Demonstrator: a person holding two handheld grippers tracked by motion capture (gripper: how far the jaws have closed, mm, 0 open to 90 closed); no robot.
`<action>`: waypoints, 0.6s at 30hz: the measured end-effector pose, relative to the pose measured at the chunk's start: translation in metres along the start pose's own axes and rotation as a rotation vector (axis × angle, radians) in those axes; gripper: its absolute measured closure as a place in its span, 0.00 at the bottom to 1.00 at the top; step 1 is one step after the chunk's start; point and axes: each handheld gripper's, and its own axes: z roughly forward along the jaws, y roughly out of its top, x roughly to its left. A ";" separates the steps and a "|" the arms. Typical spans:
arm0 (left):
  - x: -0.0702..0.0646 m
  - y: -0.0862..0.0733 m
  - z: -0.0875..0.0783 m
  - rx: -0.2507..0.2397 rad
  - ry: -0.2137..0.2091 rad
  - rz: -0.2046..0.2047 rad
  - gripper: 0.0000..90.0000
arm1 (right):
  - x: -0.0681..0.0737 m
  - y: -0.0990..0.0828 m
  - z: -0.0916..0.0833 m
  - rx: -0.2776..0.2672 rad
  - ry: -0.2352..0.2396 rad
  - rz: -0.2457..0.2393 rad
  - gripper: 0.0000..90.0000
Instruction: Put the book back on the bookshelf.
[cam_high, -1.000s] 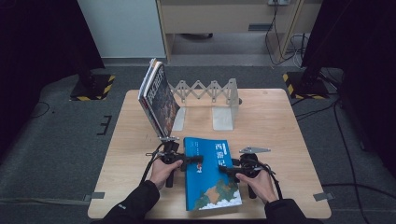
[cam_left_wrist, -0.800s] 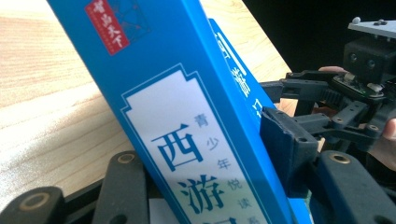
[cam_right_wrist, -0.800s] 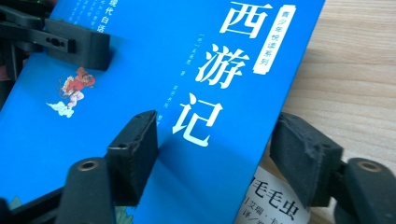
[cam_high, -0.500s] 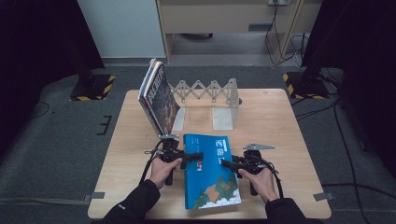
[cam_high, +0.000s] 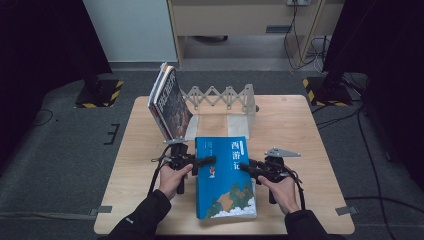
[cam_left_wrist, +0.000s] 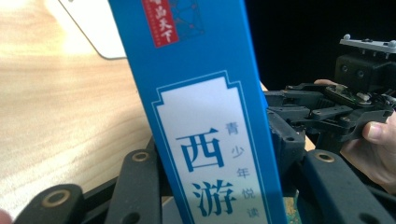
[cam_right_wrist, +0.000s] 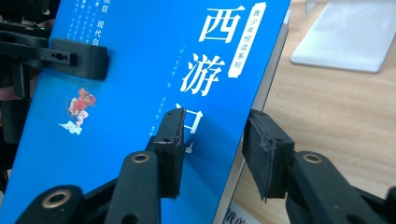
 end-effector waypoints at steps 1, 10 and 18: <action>-0.001 0.001 -0.001 -0.009 -0.001 0.002 0.63 | 0.000 0.002 0.000 -0.006 0.000 -0.005 0.67; -0.011 0.016 -0.005 -0.060 -0.005 0.051 0.66 | 0.002 0.013 -0.005 -0.073 -0.010 -0.011 0.71; -0.024 0.029 -0.005 -0.090 -0.002 0.109 0.67 | 0.002 0.026 -0.010 -0.110 -0.023 -0.025 0.72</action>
